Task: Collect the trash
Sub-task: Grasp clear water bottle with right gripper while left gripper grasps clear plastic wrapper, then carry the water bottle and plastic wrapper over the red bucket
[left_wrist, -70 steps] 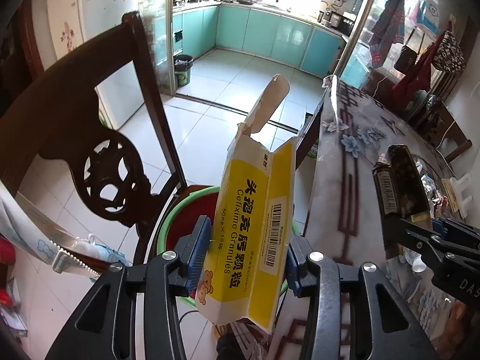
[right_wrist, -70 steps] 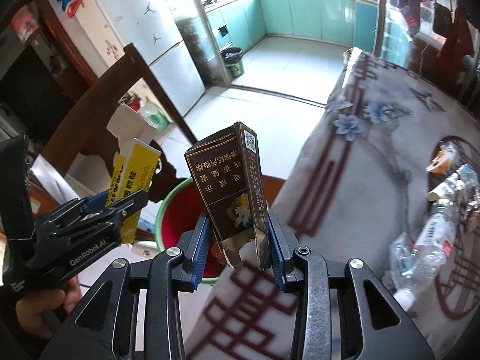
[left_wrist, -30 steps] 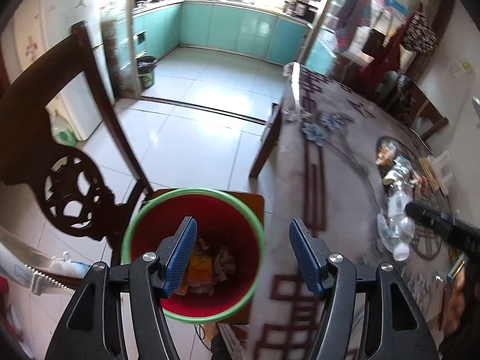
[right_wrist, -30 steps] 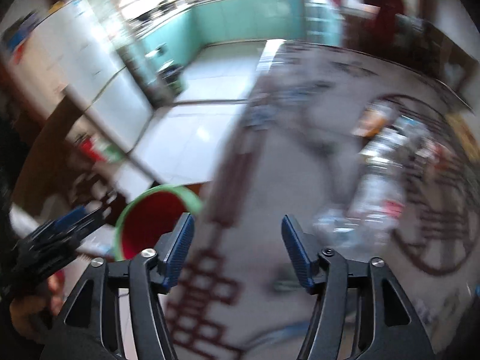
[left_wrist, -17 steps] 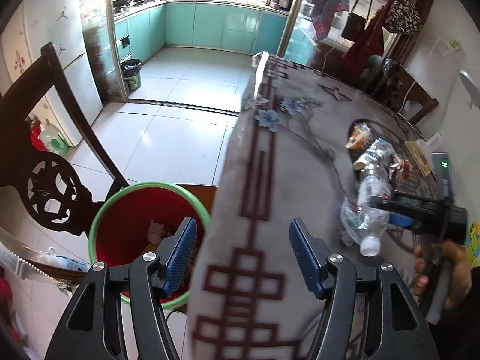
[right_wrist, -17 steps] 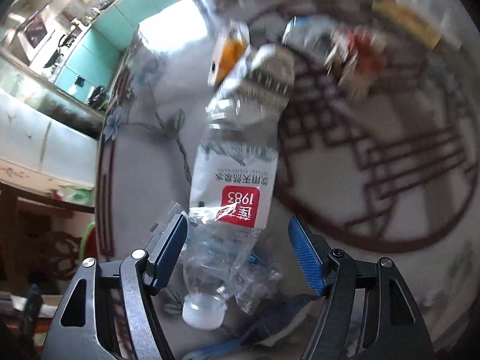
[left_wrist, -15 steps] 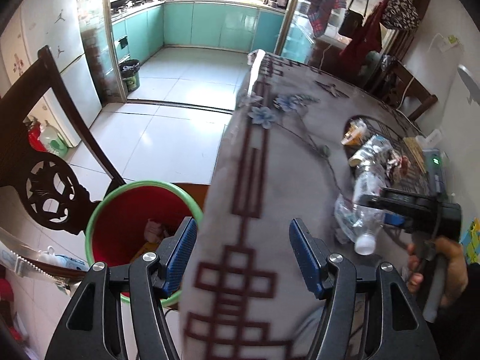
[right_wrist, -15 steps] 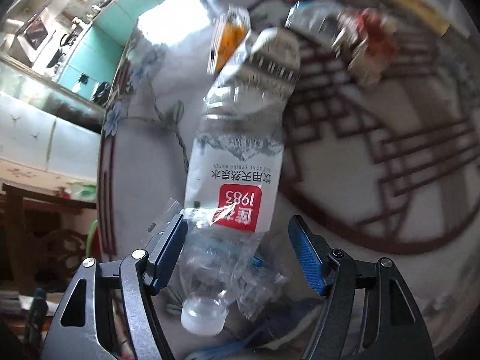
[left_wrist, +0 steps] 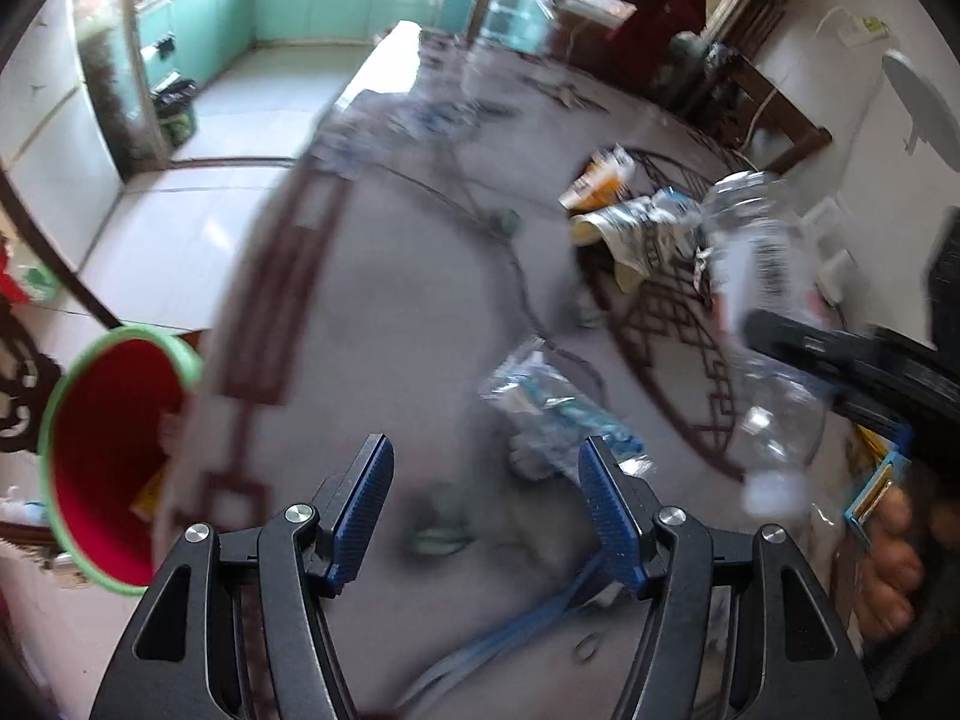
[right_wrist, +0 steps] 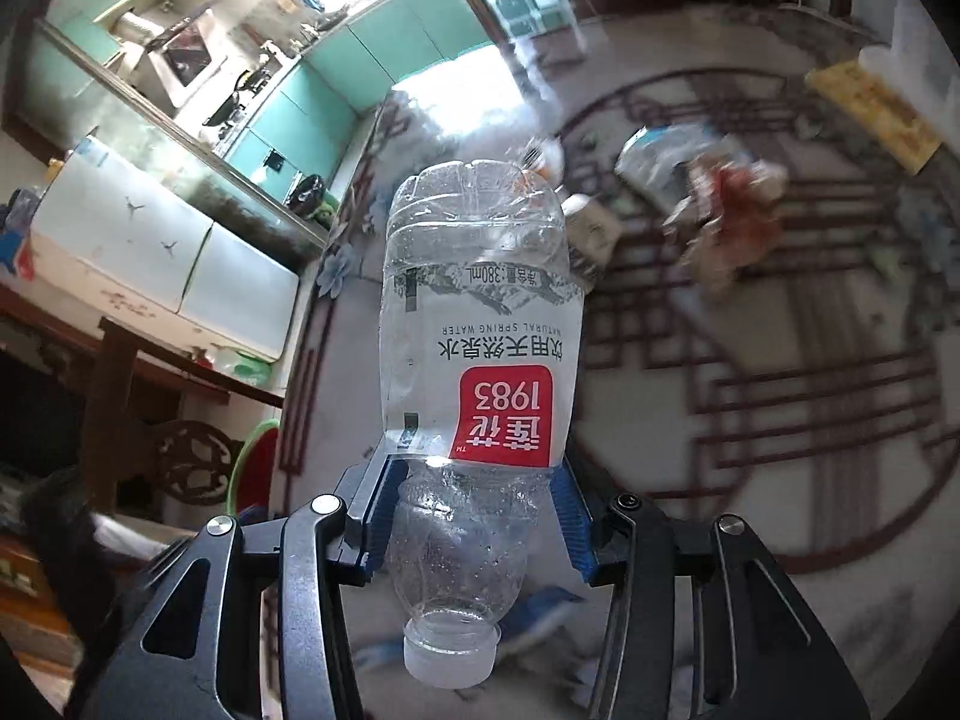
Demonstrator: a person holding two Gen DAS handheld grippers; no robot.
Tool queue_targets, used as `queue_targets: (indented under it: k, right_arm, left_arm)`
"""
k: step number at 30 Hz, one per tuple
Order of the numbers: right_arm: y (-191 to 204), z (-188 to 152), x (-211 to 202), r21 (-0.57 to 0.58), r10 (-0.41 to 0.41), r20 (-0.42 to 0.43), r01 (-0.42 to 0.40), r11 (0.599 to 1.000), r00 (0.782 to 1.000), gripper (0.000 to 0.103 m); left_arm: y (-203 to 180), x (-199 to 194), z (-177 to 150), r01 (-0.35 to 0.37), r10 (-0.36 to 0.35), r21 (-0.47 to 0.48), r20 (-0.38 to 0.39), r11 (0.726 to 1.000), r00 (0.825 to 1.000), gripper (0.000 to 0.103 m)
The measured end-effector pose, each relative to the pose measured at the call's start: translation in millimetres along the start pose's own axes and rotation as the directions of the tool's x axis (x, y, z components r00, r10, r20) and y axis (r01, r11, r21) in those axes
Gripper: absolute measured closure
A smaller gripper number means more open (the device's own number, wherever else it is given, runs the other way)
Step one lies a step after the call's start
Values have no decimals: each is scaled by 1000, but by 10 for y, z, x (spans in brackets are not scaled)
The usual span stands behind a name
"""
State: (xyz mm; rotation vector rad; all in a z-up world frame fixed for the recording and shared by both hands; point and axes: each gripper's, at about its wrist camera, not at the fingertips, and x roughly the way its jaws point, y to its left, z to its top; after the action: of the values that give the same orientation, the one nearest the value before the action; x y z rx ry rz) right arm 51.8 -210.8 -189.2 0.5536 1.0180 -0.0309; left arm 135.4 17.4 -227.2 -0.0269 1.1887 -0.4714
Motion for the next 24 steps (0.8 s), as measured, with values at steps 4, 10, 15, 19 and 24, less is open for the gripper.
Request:
queue_targets:
  k: [4, 10, 15, 19, 24]
  right_arm:
    - [-190, -112, -203, 15, -34, 16, 34, 999, 999, 58]
    - [-297, -80, -290, 6, -81, 30, 81, 997, 996, 57]
    - [-323, -93, -298, 13, -78, 17, 78, 997, 997, 57]
    - [-279, -110, -308, 7, -68, 17, 67, 998, 998, 57]
    - [-94, -115, -302, -27, -63, 30, 64, 998, 998, 57]
  left_arm:
    - [-171, 336, 79, 9, -9, 0, -35, 1000, 999, 40]
    - [-287, 596, 144, 3, -3, 0, -28, 1000, 1000, 66]
    - [-258, 690, 152, 11, -10, 9, -52, 1000, 999, 97]
    - [-244, 487, 167, 12, -12, 27, 2, 1000, 1000, 100]
    - [-170, 79, 209, -2, -1, 39, 88, 999, 996, 101]
